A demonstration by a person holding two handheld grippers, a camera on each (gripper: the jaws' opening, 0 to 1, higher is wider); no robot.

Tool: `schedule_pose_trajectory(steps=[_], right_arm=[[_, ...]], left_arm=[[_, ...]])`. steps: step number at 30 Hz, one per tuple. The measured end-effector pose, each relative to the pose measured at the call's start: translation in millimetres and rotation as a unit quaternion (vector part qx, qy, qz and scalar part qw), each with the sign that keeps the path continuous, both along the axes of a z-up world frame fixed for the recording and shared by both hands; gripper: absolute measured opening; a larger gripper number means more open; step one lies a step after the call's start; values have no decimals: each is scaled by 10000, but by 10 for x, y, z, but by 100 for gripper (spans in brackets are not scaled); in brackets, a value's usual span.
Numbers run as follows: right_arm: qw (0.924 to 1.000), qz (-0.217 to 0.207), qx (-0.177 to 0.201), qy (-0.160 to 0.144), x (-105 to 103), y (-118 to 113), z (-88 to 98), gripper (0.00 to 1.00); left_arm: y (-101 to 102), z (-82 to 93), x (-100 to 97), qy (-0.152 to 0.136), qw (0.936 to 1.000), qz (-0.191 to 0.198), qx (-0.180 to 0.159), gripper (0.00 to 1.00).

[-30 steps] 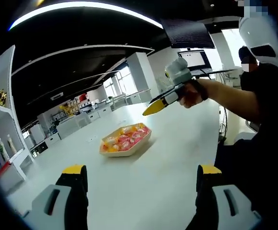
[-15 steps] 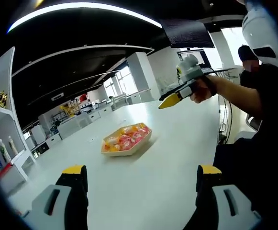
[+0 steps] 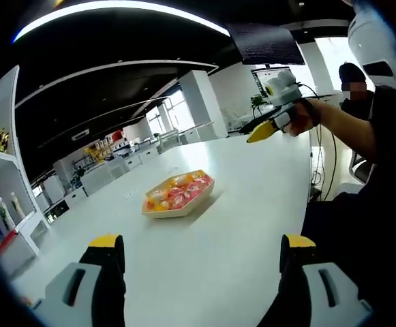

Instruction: Pick up the marshmallows scattered on the table and place them into the bowl on the table

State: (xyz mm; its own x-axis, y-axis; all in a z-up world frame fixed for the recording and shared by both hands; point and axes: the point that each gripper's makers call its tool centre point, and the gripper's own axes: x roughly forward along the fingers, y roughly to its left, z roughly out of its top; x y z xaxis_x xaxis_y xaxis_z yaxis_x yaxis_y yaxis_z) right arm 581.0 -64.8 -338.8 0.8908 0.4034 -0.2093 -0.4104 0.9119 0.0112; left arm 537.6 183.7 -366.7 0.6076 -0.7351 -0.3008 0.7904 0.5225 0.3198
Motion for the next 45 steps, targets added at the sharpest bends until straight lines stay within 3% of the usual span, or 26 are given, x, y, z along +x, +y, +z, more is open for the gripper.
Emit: schedule_pose_trajectory(steps=[7, 15, 45], right_arm=[[9999, 25, -137, -64, -184, -66, 55, 93], [9999, 88, -7, -116, -353, -145, 109, 92], [9986, 292, -397, -209, -498, -84, 163, 89]], left_arm=[[1, 3, 0, -12, 10000, 9, 30, 94], [10, 6, -7, -17, 10000, 32, 68, 94], [31, 28, -34, -55, 9999, 71, 70, 93]])
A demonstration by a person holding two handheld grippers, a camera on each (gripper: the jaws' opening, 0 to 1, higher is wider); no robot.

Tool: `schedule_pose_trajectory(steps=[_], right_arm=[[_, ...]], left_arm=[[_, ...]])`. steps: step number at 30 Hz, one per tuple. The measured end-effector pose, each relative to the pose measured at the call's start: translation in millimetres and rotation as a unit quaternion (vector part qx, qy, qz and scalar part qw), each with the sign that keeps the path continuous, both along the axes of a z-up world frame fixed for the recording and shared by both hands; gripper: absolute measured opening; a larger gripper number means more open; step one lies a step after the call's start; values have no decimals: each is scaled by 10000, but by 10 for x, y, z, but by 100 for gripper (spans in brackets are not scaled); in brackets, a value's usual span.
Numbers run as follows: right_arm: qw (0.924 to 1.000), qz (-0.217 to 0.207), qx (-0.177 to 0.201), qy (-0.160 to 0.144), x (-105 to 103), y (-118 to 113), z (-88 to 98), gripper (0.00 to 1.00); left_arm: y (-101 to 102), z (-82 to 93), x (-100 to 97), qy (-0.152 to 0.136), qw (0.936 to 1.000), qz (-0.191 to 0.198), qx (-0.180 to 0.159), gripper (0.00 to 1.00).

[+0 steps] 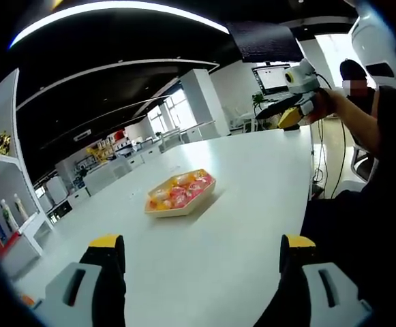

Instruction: Pick up the marshmallows scattered on the table and place them into the bowl on the table

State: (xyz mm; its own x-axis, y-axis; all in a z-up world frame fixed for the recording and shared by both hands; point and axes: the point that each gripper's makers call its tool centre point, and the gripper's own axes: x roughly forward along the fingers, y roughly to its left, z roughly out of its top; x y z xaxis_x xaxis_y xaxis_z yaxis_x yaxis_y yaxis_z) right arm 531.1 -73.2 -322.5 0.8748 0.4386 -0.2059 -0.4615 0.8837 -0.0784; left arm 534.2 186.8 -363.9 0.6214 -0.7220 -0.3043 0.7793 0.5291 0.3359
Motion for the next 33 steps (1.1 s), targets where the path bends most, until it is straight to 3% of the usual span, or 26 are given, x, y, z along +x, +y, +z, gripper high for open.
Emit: schedule_pose_trajectory(steps=[25, 33], right_arm=[[10000, -79, -29, 50, -18, -33, -49, 90], [10000, -48, -19, 45, -29, -18, -50, 89]], left_arm=[[-9, 17, -34, -53, 10000, 9, 12, 92], [-88, 83, -112, -84, 9997, -193, -129, 93]])
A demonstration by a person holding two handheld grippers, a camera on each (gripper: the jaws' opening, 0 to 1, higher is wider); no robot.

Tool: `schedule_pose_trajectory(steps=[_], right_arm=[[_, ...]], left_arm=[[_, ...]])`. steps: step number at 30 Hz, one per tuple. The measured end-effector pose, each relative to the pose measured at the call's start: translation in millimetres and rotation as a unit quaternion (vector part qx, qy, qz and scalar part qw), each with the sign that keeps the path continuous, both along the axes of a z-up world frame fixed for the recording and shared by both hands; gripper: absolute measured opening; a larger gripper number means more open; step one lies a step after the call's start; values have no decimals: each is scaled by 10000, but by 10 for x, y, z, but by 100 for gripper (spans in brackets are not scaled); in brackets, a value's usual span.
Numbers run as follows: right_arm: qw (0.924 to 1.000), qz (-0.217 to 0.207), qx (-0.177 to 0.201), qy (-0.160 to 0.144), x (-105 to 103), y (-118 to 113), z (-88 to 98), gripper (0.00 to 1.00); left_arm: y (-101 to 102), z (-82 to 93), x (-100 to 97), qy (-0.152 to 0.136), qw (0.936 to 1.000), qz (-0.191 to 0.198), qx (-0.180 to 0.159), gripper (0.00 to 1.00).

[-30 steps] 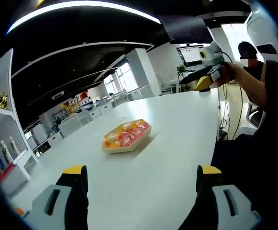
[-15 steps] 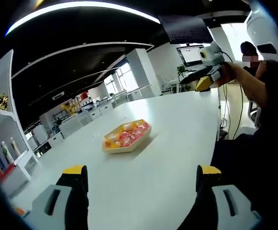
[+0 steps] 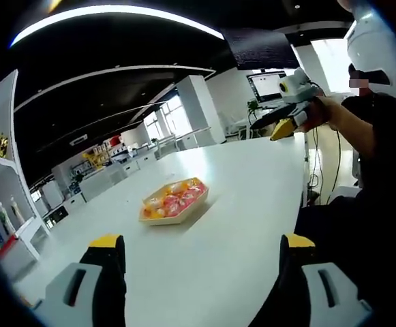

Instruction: Pick up the marshmallows scattered on the table and place them into the bowl on the table

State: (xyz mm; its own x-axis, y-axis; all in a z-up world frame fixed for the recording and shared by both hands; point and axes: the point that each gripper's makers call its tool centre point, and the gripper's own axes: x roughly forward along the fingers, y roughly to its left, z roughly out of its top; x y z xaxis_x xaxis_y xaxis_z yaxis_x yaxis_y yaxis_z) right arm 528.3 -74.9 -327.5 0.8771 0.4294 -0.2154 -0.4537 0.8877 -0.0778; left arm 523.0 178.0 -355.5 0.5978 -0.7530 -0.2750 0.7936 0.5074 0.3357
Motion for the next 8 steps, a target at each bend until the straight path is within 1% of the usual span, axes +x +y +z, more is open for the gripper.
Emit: schedule_pose_trajectory(steps=[8], right_arm=[[10000, 14, -9, -24, -14, -9, 15, 89]], left_arm=[[45, -23, 32, 26, 9999, 114, 49, 93]])
